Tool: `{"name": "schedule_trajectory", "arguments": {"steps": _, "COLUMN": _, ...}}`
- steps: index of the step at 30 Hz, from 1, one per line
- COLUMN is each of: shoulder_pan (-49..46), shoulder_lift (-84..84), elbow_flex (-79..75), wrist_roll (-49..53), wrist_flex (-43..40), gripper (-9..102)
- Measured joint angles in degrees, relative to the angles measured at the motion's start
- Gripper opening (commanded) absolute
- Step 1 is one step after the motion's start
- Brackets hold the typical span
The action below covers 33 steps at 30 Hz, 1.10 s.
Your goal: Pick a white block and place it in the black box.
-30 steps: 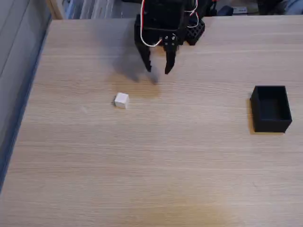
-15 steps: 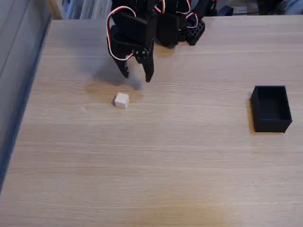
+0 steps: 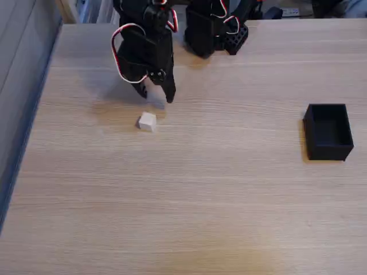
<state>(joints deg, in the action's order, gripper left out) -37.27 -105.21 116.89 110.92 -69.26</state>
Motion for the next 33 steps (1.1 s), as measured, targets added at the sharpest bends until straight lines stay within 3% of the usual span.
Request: {"name": "schedule_trajectory", "arguments": {"steps": 33, "shoulder_pan": -0.62, "shoulder_lift": 20.13, "elbow_flex": -14.41, "wrist_roll": -0.18, "wrist_flex": 2.64, "gripper": 24}}
